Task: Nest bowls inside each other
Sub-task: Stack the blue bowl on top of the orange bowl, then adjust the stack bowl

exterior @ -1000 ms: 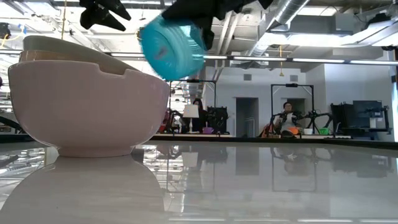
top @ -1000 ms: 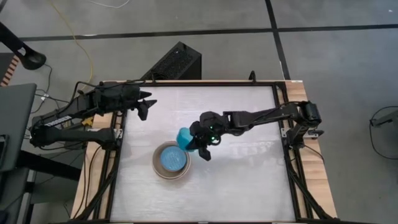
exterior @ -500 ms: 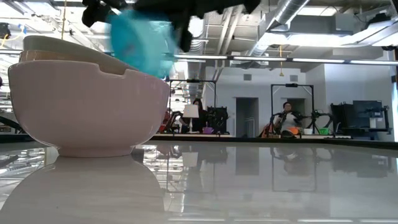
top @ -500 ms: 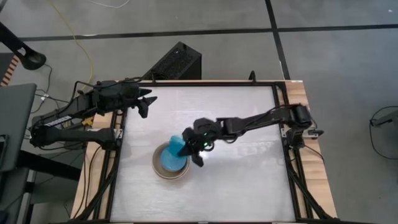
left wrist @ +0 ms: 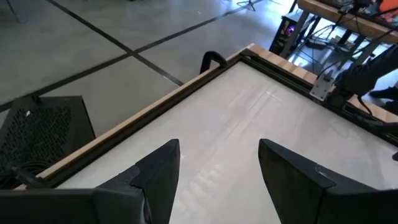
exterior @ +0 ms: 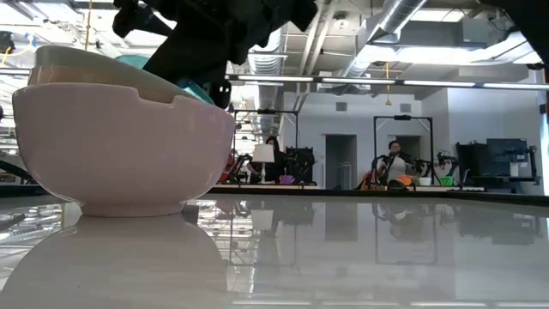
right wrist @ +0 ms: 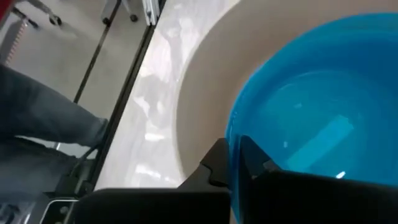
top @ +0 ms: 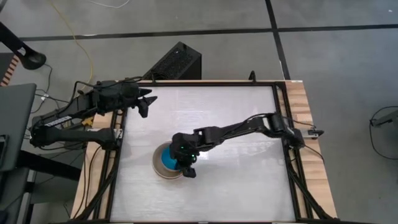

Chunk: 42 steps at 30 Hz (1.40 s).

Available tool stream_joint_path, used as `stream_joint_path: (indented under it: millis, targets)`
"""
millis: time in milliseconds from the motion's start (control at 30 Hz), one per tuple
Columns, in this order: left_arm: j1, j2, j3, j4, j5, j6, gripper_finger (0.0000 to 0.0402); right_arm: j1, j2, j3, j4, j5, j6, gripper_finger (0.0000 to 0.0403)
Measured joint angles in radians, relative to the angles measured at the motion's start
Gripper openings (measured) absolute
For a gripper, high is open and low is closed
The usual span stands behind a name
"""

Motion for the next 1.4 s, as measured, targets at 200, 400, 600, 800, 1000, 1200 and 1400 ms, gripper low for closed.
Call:
stream_joint_path:
  millis: [200, 400, 600, 800, 1000, 1200, 1400]
  targets:
    - [0.0, 0.0, 0.0, -0.002, 0.0, -0.002, 0.0207, -0.003, 0.087, 0.128, -0.121, -0.002, -0.086, 0.0]
    - [0.0, 0.0, 0.0, -0.003, -0.001, -0.002, 0.0207, 0.002, 0.16, 0.254, -0.318, -0.004, -0.192, 0.0001]
    - [0.0, 0.0, 0.0, -0.003, -0.009, -0.002, 0.0207, -0.001, 0.16, 0.262, -0.332, 0.024, -0.199, 0.0022]
    - [0.0, 0.0, 0.0, -0.005, 0.004, -0.01, 0.0207, -0.019, 0.136, 0.256, -0.335, 0.056, -0.154, 0.0115]
    - [0.0, 0.0, 0.0, -0.015, 0.046, -0.023, 0.0207, -0.028, 0.065, 0.257, -0.348, 0.078, -0.095, 0.0203]
    - [-0.005, -0.001, 0.0, -0.068, 0.136, -0.064, 0.0207, -0.022, -0.04, 0.258, -0.341, 0.144, -0.086, 0.021]
    - [-0.088, 0.0, 0.0, -0.131, 0.213, -0.106, 0.0207, -0.014, -0.139, 0.258, -0.35, 0.228, -0.056, 0.0184]
